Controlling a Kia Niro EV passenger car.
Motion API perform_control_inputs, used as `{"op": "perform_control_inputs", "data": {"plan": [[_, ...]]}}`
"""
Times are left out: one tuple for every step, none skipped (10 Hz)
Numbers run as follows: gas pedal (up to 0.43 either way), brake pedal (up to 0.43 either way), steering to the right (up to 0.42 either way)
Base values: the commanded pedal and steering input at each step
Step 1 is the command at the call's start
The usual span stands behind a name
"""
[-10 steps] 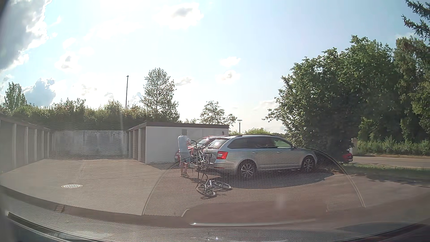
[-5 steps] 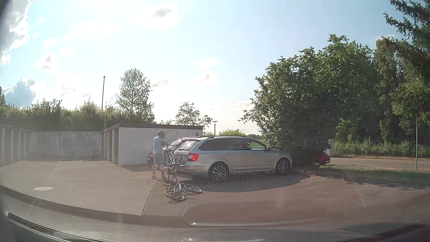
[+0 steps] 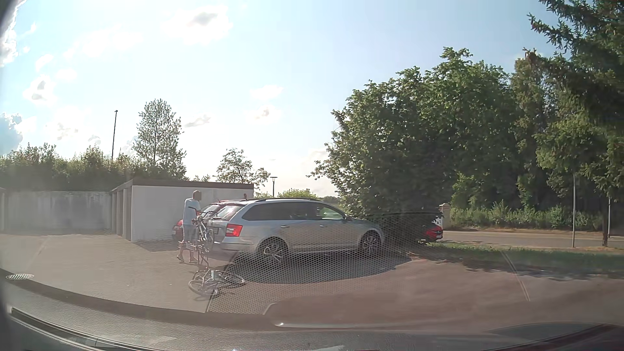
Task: Follow the waypoints while adhering to traffic rules and regulations
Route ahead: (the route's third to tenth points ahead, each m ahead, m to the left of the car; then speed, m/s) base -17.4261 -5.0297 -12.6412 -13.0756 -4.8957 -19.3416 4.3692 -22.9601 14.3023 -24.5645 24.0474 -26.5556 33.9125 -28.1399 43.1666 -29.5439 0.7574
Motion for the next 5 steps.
{"op": "perform_control_inputs", "data": {"plan": [[0.000, 0.018, 0.976], [0.000, 0.018, 0.975], [0.000, 0.018, 0.976], [0.000, 0.018, 0.976], [0.000, 0.018, 0.976]]}}
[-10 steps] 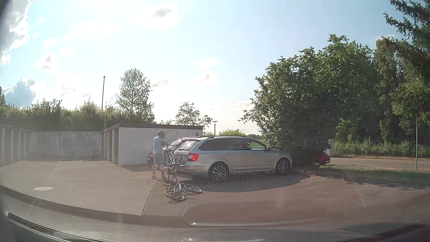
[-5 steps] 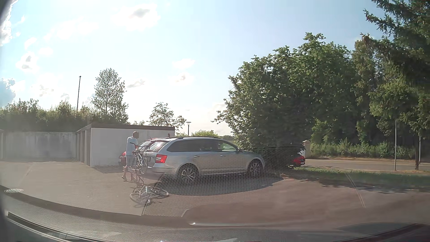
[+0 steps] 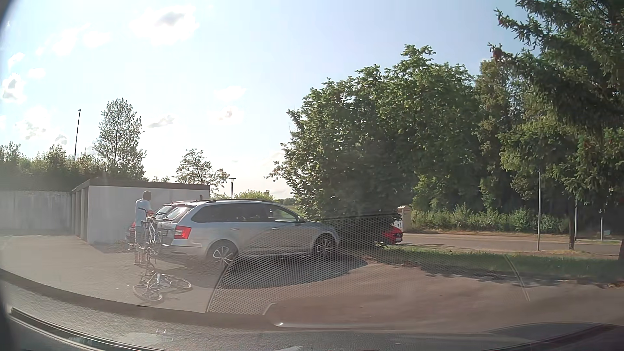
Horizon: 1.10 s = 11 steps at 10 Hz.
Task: Follow the waypoints while adhering to traffic rules and regulations
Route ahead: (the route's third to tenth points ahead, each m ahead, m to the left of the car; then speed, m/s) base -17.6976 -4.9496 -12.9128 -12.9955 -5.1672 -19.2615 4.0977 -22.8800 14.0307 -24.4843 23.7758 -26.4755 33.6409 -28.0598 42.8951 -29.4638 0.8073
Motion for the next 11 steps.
{"op": "perform_control_inputs", "data": {"plan": [[0.000, 0.018, 0.976], [0.000, 0.018, 0.977], [0.000, 0.018, 0.978], [0.000, 0.018, 0.979], [0.000, 0.018, 0.979], [0.000, 0.018, 0.979], [0.000, 0.018, 0.979], [0.000, 0.018, 0.979], [0.000, 0.018, 0.979], [0.000, 0.018, 0.979], [0.000, 0.018, 0.979]]}}
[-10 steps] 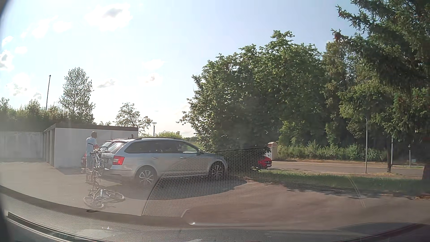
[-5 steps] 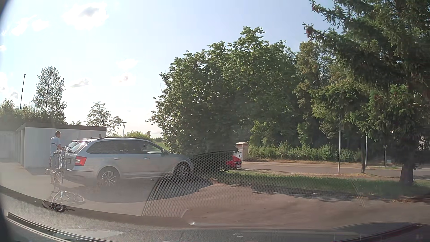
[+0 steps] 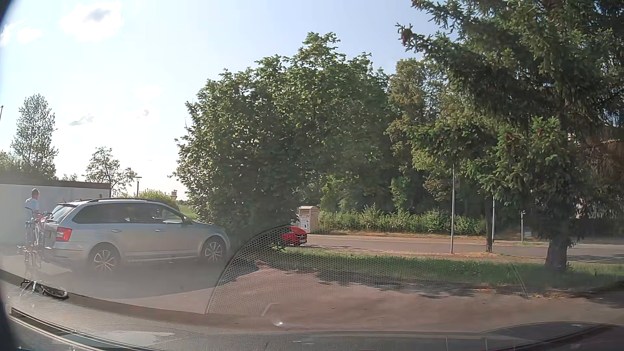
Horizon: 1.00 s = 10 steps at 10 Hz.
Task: Follow the waypoints while adhering to traffic rules and regulations
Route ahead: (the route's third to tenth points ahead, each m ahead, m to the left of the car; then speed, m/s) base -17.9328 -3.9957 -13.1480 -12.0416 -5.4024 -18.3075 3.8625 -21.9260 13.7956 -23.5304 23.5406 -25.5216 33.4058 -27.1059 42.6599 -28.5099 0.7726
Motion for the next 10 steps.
{"op": "perform_control_inputs", "data": {"plan": [[0.000, 0.018, 0.979], [0.000, 0.018, 0.979], [0.000, 0.012, 0.979], [0.000, 0.018, 0.980], [0.000, 0.012, 0.979], [0.000, 0.018, 0.979], [0.000, 0.018, 0.979], [0.000, 0.012, 0.979], [0.000, 0.018, 0.980], [0.000, 0.018, 0.979]]}}
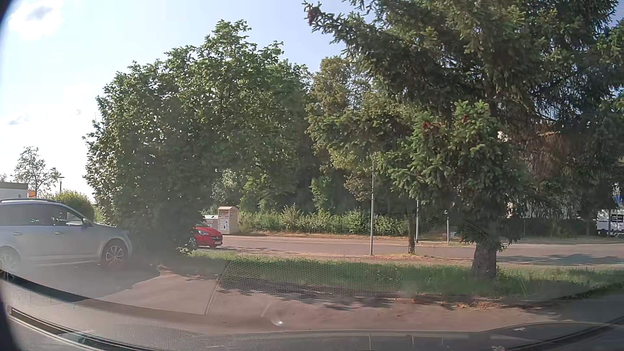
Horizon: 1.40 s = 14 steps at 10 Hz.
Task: Follow the waypoints while adhering to traffic rules and regulations
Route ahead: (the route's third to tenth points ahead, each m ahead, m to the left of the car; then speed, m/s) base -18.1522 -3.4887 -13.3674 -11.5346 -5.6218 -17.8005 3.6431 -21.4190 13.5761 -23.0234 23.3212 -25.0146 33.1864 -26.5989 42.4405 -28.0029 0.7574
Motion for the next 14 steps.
{"op": "perform_control_inputs", "data": {"plan": [[0.000, 0.018, 0.979], [0.000, 0.012, 0.979], [0.000, 0.018, 0.979], [0.000, 0.018, 0.979], [0.000, 0.012, 0.979], [0.000, 0.018, 0.979], [0.000, 0.018, 0.979], [0.000, 0.018, 0.979], [0.000, 0.018, 0.979], [0.000, 0.018, 0.979], [0.000, 0.018, 0.979], [0.000, 0.018, 0.979], [0.000, 0.018, 0.979], [0.000, 0.018, 0.979]]}}
